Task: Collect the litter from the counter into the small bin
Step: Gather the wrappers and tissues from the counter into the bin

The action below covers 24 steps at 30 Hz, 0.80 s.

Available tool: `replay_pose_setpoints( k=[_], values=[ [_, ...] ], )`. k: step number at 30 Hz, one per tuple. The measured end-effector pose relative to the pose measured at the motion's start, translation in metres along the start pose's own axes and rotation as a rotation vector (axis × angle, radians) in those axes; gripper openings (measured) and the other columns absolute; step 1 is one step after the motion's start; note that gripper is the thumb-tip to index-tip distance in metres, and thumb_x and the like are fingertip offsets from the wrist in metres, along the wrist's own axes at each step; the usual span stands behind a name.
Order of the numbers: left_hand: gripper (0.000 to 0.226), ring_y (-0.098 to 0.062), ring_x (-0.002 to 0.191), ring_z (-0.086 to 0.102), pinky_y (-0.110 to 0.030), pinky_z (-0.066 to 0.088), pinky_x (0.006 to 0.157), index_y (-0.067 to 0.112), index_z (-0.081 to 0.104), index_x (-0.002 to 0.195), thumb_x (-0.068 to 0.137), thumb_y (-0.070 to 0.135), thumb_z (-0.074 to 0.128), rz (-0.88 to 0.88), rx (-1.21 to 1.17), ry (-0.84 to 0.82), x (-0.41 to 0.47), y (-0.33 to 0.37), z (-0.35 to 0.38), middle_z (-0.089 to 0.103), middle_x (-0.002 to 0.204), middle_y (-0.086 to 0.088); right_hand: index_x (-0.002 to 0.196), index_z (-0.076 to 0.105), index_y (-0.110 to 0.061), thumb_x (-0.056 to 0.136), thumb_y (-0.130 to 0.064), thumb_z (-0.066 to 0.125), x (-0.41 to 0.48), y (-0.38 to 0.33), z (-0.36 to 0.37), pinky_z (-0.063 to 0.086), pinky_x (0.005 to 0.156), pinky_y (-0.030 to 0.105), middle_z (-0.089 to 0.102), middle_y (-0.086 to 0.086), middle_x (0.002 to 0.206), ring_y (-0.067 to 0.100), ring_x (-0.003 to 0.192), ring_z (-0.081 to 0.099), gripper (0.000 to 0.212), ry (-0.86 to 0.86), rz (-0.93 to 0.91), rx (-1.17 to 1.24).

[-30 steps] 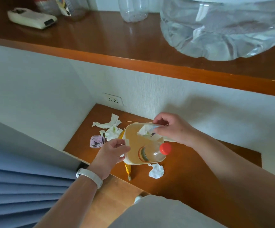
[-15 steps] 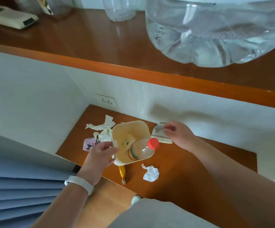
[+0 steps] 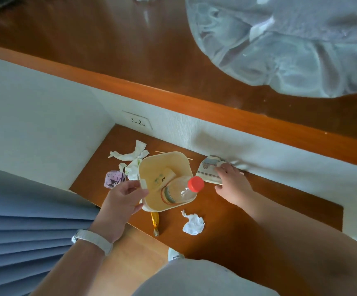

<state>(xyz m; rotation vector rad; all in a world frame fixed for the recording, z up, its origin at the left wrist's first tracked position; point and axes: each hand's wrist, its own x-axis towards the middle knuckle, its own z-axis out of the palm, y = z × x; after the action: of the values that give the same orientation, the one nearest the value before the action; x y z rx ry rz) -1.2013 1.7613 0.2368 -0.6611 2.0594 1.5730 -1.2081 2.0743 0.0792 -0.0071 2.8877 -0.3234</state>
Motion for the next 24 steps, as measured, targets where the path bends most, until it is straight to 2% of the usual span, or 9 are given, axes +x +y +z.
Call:
replay_pose_setpoints(
  k=[6,10,16,19,22,24],
  values=[
    [0.022,-0.023,0.110,0.072,-0.033,0.060,0.088,0.014,0.069,0.118,0.096,0.015,0.071,-0.016,-0.005,0.000,0.002,0.002,0.002,0.076,0.115,-0.005,0.134,0.046,-0.019,0.084,-0.019,0.068,0.003,-0.003,0.007,0.059,0.081,0.042,0.050,0.012,0.130,0.030,0.115,0.057,0.055,0.045,0.022,0.040],
    [0.015,-0.023,0.109,0.071,-0.032,0.059,0.087,0.018,0.069,0.112,0.097,0.015,0.070,-0.012,0.010,0.000,0.002,0.003,0.000,0.075,0.112,-0.003,0.132,0.051,-0.017,0.086,-0.013,0.067,0.000,-0.007,0.006,0.060,0.079,0.038,0.051,0.014,0.131,0.028,0.112,0.061,0.048,0.079,0.029,0.133],
    [0.018,-0.023,0.111,0.071,-0.032,0.060,0.086,0.015,0.069,0.115,0.097,0.017,0.069,-0.009,0.014,-0.013,0.004,0.003,-0.002,0.076,0.115,-0.004,0.116,0.065,-0.013,0.088,-0.017,0.064,-0.005,-0.006,-0.003,0.061,0.068,0.040,0.062,0.011,0.112,0.026,0.086,0.069,0.028,0.169,0.054,0.156],
    [0.018,-0.022,0.110,0.071,-0.033,0.060,0.088,0.015,0.069,0.114,0.097,0.016,0.070,-0.015,0.009,-0.022,0.006,0.003,0.001,0.076,0.113,-0.003,0.112,0.068,-0.016,0.093,-0.023,0.058,-0.011,-0.008,-0.013,0.058,0.064,0.033,0.068,0.003,0.103,0.021,0.080,0.068,0.022,0.209,0.075,0.125],
    [0.013,-0.017,0.106,0.069,-0.035,0.059,0.091,0.015,0.069,0.111,0.098,0.014,0.068,-0.014,0.004,-0.032,0.007,0.004,0.005,0.075,0.109,0.000,0.103,0.071,-0.017,0.095,-0.024,0.054,-0.016,-0.010,-0.019,0.047,0.057,0.023,0.069,0.000,0.092,0.016,0.069,0.063,0.020,0.228,0.150,0.150],
    [0.016,-0.019,0.108,0.068,-0.037,0.058,0.094,0.013,0.069,0.113,0.098,0.014,0.068,-0.016,0.002,-0.048,0.008,0.004,0.005,0.074,0.110,-0.002,0.101,0.072,-0.018,0.094,-0.025,0.055,-0.020,-0.012,-0.022,0.047,0.057,0.023,0.068,-0.003,0.087,0.011,0.066,0.058,0.019,0.225,0.211,0.224]
  ],
)
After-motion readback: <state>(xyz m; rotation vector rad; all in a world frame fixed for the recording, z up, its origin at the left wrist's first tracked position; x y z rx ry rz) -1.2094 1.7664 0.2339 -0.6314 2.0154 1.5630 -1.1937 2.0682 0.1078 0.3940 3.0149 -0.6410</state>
